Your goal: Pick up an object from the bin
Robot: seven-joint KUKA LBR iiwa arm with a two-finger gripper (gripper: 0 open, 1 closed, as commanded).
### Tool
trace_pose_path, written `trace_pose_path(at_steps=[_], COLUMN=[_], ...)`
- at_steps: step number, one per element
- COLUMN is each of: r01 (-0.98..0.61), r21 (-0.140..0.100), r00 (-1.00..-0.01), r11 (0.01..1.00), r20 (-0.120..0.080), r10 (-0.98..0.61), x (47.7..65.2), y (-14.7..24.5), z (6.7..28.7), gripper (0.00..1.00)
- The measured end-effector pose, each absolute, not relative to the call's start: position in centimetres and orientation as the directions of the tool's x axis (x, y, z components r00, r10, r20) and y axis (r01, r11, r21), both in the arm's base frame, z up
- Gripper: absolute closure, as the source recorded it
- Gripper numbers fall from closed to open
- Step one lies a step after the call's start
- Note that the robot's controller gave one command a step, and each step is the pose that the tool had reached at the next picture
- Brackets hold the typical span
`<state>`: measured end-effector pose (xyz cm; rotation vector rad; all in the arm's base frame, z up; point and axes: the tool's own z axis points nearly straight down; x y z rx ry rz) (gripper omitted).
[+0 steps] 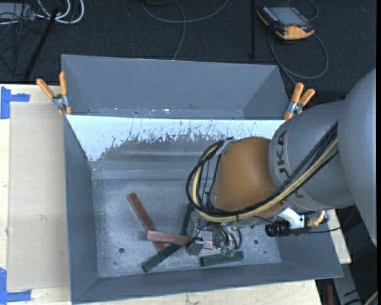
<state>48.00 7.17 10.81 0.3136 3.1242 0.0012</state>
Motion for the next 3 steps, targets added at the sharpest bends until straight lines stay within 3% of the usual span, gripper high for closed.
trace_pose_path(at_steps=[3], r01=[0.210], r21=[0.001], r00=[-0.978], r11=[0.978], r20=[-0.001], r10=[0.210], x=[48.1], y=[7.1], z=[17.5], gripper=[1.00])
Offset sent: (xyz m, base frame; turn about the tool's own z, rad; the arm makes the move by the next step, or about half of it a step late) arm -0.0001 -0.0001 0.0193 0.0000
